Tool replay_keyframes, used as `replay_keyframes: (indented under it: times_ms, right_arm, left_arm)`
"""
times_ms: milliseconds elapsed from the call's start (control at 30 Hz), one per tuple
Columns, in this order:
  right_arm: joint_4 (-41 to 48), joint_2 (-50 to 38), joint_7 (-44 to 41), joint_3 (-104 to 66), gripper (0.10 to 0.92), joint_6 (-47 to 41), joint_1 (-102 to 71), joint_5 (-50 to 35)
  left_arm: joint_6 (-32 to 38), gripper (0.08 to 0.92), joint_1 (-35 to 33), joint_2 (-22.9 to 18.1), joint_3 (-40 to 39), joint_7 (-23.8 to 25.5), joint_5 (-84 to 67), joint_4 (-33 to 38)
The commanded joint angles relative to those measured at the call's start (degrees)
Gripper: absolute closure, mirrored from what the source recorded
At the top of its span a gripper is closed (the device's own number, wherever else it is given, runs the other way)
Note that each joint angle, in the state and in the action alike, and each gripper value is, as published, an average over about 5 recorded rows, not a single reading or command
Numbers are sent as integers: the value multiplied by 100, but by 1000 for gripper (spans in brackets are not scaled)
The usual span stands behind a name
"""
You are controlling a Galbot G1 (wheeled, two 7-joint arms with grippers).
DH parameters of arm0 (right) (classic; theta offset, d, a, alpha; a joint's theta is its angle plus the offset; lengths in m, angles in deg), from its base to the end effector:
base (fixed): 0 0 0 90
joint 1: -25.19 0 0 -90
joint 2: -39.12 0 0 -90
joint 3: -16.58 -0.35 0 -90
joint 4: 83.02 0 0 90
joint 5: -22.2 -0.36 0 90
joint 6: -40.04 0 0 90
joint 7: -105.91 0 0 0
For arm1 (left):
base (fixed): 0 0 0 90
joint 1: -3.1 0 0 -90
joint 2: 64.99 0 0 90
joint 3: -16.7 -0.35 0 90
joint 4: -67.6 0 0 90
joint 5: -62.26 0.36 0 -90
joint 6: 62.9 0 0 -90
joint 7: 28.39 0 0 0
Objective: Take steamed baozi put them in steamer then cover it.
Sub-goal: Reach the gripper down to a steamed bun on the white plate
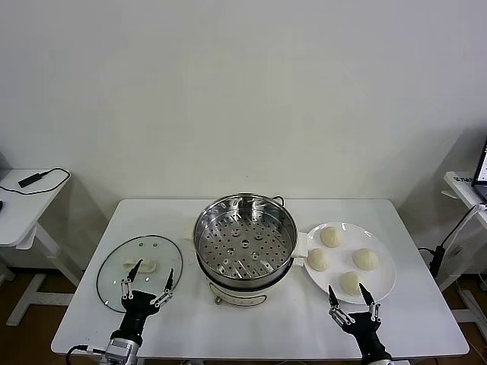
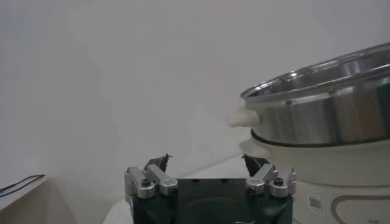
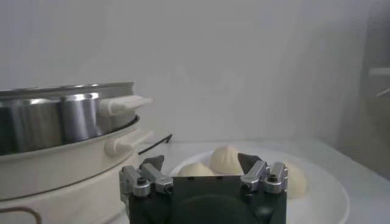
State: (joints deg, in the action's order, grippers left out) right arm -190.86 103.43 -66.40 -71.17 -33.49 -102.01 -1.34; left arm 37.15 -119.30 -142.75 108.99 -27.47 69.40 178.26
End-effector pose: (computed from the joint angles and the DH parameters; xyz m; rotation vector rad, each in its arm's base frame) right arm 0.1386 -0.0918 -0.3837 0.0409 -3.0438 -0.0612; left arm 0.1689 0.0604 -0.3619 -0.1816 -3.0701 -0.5041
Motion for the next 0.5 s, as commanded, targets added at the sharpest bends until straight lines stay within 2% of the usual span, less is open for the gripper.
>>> replay_keyframes:
  times_ms: [33,233,500]
  right_arm:
    - [-131,-92,601,-118,203,-718,297,-162]
    - [-24,-777,916,-218,203,-1760,1433,-971]
    - [1410,-1982,786,868,203,-2091,3871,-1616]
  left_arm:
    - [46,177,-72,-3,-11,4,-6,105]
    - [92,177,-92,-7,-44,-1,-7,157]
    - [139,177,-42,-23,-116,-6,-4,177]
